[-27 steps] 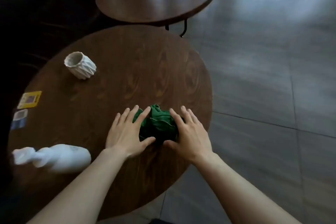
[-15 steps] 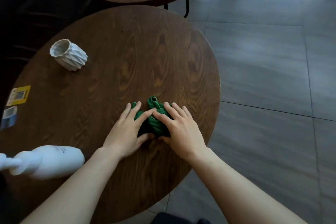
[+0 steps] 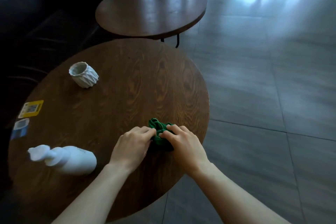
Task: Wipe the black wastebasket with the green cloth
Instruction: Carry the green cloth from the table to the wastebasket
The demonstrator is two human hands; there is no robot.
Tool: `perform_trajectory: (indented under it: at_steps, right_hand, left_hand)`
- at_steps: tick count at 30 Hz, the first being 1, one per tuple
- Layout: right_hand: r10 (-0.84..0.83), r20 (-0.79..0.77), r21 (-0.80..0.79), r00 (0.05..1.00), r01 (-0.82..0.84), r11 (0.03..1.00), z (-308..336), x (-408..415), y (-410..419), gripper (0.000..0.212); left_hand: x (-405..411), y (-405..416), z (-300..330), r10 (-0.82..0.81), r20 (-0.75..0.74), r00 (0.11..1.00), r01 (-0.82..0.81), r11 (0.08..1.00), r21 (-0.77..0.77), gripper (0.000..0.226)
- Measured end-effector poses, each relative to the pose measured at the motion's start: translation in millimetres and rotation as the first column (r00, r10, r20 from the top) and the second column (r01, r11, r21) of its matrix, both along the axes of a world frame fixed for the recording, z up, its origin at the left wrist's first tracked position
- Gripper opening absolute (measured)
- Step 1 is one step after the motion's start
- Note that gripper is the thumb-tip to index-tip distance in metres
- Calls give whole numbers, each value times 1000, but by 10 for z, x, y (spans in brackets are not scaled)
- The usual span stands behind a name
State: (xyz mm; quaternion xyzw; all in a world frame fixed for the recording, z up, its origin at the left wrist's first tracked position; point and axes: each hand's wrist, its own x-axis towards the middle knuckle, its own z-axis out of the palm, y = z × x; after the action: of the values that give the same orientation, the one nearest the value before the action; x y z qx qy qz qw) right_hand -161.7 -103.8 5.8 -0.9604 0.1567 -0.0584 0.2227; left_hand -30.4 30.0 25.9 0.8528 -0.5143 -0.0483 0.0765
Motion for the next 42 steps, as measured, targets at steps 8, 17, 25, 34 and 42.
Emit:
perform_trajectory:
  at_steps: [8, 17, 25, 34, 42]
  right_hand:
    - [-98, 133, -201, 986, 124, 972, 1861, -391, 757, 37]
    - [-157, 358, -364, 920, 292, 884, 4435, -1291, 2030, 35]
    - [-170, 444, -407, 880, 367, 836, 5400, -2033, 2722, 40]
    - [-114, 469, -420, 876, 334, 844, 5627, -2633, 2975, 38]
    - [-117, 447, -391, 887, 312, 866, 5416, -3284, 2949, 38]
  left_hand:
    - [-316, 679, 1776, -35, 147, 989, 71, 965, -252, 12]
    - [-1053, 1753, 4228, -99, 353, 930, 278, 817, -505, 12]
    - [-1754, 2367, 5203, -78, 458, 885, 366, 725, -583, 12]
    - [-2419, 2701, 5463, -20, 480, 877, 333, 746, -577, 10]
    - [-3113, 2724, 5256, 3, 496, 868, 288, 812, -508, 15]
